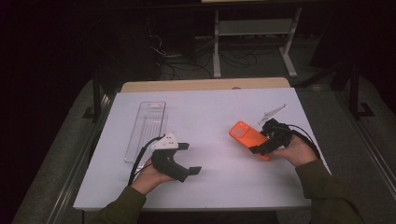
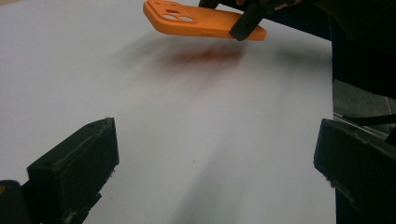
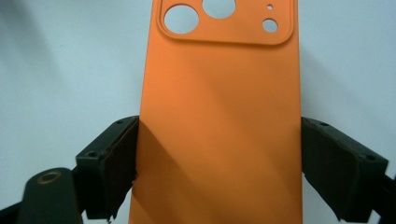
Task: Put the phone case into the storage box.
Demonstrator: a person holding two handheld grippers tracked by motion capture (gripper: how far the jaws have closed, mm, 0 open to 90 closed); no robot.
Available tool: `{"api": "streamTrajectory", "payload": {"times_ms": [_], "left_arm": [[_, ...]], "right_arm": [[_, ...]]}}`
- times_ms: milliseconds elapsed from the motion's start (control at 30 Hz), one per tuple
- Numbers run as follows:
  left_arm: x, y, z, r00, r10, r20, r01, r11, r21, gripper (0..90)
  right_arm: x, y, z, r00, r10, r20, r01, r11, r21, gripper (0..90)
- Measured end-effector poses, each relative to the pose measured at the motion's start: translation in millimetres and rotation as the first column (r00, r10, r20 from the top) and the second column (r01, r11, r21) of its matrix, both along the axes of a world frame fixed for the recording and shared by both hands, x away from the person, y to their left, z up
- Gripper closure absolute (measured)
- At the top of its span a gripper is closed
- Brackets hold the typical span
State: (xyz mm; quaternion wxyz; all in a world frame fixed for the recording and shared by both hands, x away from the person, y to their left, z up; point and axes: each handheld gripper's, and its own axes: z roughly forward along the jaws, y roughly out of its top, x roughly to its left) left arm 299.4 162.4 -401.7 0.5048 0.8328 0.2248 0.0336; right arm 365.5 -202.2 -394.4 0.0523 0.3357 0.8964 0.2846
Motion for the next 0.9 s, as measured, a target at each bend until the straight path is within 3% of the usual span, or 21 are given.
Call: {"api": "streamTrajectory", "payload": {"times_ms": [400,900], "left_arm": [[-0.8,1.9,2.4,1.0000,0.004,-0.003,-0.004,0.9999,-0.010,0.0],[-0.6,2.1,1.8,0.9999,-0.013,0.004,0.013,0.9998,0.012,0.0]], "right_arm": [[-9.9,13.8,4.8,0.9968,0.076,0.023,-0.076,0.997,-0.004,14.9],[-13.5,21.9,3.6,0.9876,0.150,0.044,-0.150,0.989,-0.013,14.9]]}}
